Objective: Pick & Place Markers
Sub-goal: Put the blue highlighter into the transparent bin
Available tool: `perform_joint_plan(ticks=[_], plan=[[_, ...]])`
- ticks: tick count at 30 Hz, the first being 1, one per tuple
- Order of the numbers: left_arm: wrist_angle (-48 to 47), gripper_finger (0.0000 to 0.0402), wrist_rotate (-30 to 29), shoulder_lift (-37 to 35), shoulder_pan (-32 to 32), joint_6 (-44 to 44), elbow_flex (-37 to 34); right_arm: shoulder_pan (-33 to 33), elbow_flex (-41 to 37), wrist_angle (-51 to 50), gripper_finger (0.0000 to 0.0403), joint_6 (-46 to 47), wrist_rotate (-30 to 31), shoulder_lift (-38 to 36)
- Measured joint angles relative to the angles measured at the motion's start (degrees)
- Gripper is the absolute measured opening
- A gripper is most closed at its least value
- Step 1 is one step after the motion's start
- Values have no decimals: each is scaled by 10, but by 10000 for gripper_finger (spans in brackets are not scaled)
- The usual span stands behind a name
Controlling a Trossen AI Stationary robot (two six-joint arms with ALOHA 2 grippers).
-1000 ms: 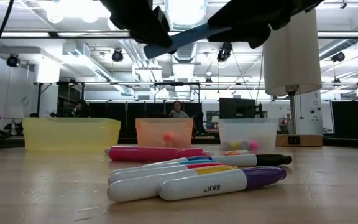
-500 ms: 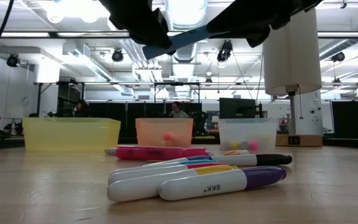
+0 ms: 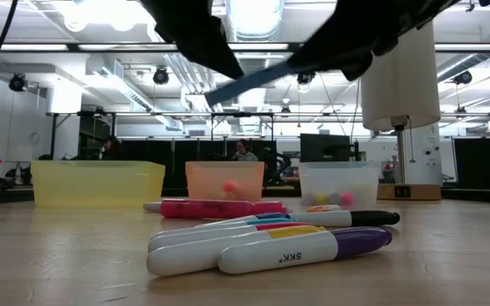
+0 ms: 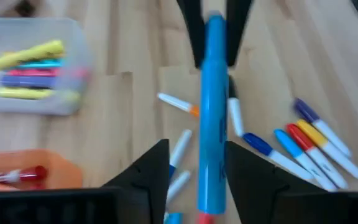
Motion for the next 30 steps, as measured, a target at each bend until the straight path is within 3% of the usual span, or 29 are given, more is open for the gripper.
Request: perform_joint_plan(ticks=[4, 10, 16, 26, 30], plan=[[-5, 160, -31, 0, -1, 2, 5, -17, 0, -51, 54, 62, 21, -2], [-6, 162, -34, -3, -2, 2, 5, -49, 0, -167, 54, 186, 111, -3], [-9, 162, -31, -3, -2, -6, 5, -74, 0, -226, 54, 253, 215, -3], [-31, 162, -30, -4, -2, -14, 4, -95, 0, -355, 54, 386, 315, -4], [-31, 162, -30, -4, -2, -14, 4, -103, 0, -416, 54, 463, 325, -4]])
